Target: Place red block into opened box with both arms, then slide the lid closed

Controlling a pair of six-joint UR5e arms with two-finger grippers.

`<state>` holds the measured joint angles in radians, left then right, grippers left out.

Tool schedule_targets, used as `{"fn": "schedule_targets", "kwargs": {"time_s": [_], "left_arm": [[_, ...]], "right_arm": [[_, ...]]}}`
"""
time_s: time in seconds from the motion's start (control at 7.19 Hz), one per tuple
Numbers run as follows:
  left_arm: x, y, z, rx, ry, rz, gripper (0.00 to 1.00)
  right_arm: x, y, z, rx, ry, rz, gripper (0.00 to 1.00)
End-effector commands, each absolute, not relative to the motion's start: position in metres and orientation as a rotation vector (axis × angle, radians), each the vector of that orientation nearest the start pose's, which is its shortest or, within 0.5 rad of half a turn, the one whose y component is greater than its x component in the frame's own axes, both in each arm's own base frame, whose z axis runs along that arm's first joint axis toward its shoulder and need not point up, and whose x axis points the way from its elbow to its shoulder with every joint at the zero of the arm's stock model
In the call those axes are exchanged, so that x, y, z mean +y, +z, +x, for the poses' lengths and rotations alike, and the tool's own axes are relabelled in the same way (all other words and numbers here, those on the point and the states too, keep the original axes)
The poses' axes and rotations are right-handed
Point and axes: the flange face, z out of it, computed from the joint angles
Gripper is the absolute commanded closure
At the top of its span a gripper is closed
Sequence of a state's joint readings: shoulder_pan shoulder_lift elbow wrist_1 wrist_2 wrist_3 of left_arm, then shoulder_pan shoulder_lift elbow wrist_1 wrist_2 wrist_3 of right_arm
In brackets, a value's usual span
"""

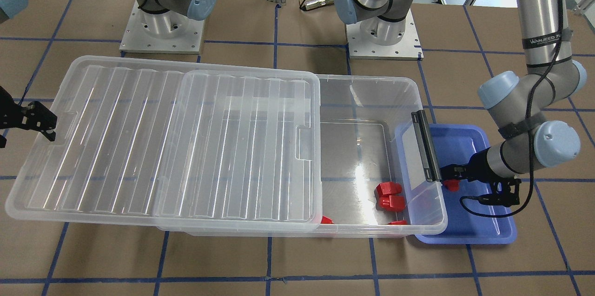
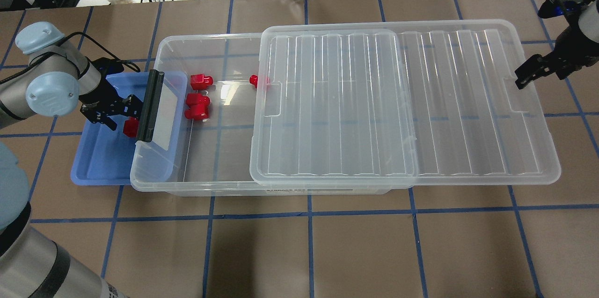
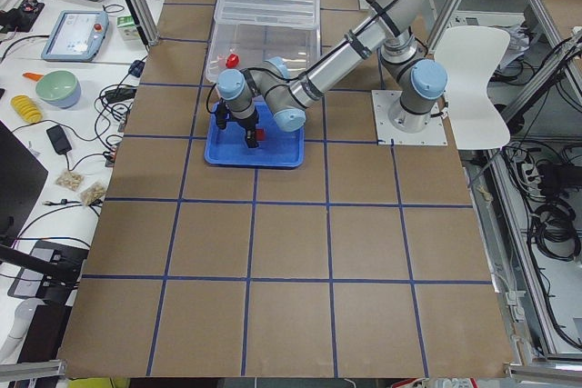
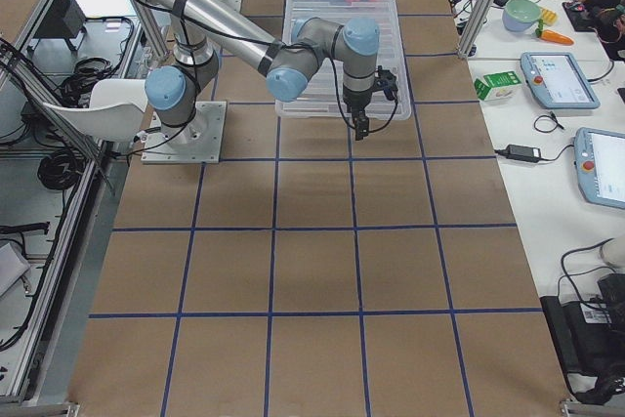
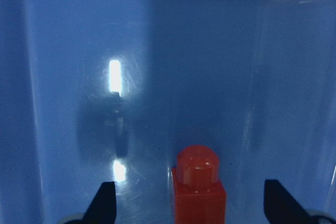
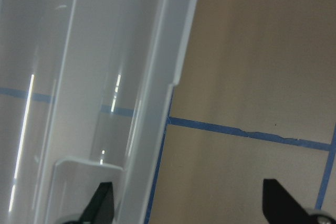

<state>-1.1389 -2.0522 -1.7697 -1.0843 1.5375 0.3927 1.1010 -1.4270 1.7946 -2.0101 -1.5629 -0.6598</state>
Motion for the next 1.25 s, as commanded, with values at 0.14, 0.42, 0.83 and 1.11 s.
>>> {"fn": "schedule_targets", "kwargs": {"time_s": [0.14, 0.42, 0.83, 1.11], "left_arm": [[-0.577, 0.168, 0.115, 3.250, 0.318, -0.074, 0.90], [-0.577, 0.180, 0.116, 3.244, 0.299, -0.073, 1.00], [-0.604, 0.285, 0.126, 3.229, 0.271, -0.061, 1.00], [-0.609, 0.392, 0.117, 3.210, 0.263, -0.026, 1.00]], "right_arm": [[-0.535, 0.364, -0.121, 3.167, -0.128, -0.293, 0.00], [-0.535, 0.426, -0.117, 3.147, -0.089, -0.291, 0.00], [-0.498, 0.546, -0.098, 3.142, -0.067, -0.232, 0.00], [-0.478, 0.554, -0.087, 3.142, -0.065, -0.177, 0.00]]}}
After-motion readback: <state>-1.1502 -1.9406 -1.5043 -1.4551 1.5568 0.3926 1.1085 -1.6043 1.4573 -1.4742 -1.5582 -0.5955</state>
